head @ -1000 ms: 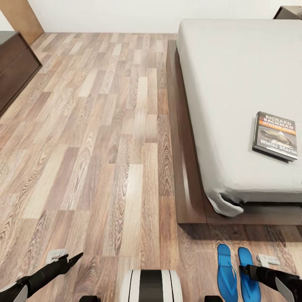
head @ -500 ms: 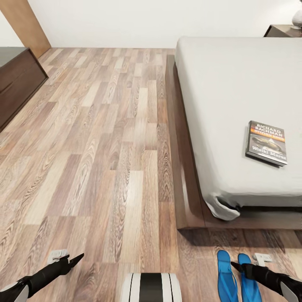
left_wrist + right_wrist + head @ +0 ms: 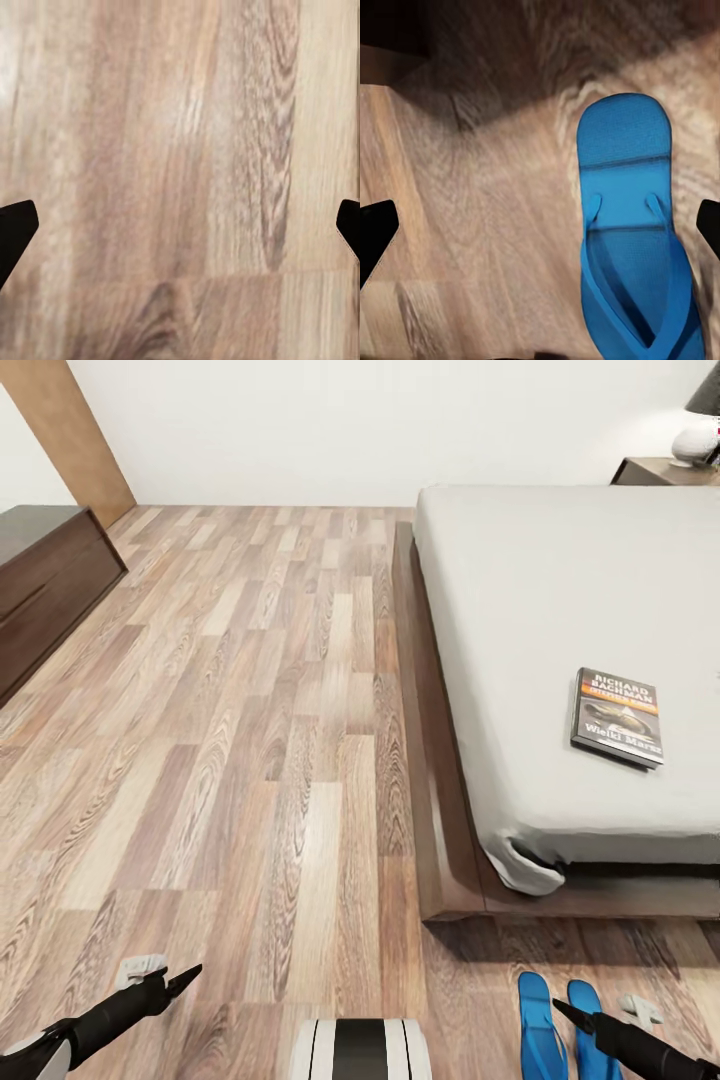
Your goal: In the bedroom, move the book from the bed onto either nightstand, and place the two sandals side by side next to the bed.
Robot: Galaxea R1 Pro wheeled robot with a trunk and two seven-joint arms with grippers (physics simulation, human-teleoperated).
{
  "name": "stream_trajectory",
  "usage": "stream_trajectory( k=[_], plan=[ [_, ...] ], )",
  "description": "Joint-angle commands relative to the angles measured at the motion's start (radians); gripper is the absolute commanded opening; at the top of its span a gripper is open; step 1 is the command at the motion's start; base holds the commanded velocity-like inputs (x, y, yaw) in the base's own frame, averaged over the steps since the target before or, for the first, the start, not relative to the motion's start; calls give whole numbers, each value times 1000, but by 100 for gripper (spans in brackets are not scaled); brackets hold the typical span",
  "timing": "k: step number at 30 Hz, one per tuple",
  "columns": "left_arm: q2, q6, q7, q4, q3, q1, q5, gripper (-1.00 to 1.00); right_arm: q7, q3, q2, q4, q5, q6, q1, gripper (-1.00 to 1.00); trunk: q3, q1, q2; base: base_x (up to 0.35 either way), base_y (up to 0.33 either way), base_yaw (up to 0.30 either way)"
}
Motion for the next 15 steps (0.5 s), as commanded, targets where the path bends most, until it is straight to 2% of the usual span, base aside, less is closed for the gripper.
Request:
stream_trajectory(
  k=[1,4,6,8,10,13,15],
  plan=[
    [0,-3,-3,4,2,-1,0,100,8,9,0,5,-7,-6,-1,100,3,-1,0,0,0,0],
    [-1,-4,-3,41,-2,0,0,100,14,9,0,6,-8,-7,-1,100,15,-2,1,0,0,0],
    [-1,-24,-2,107,-7,1,-2,100,34,9,-1,7,-9,-5,-1,100,23,-3,1,0,0,0],
    [-1,-59,-3,134,-22,1,-2,100,96,9,-1,7,-9,-4,-1,100,30,-4,2,0,0,0],
    [-1,-86,-6,148,-62,1,-2,100,214,9,-2,7,-9,-3,-1,100,38,-5,2,0,0,0],
    [-7,-96,-18,152,-109,1,0,100,332,9,-4,6,-8,0,-1,100,50,-6,3,0,0,0],
    [-14,-98,-21,154,-124,1,1,100,364,10,-5,6,-8,-1,-1,100,58,-7,3,0,0,0]
  ],
)
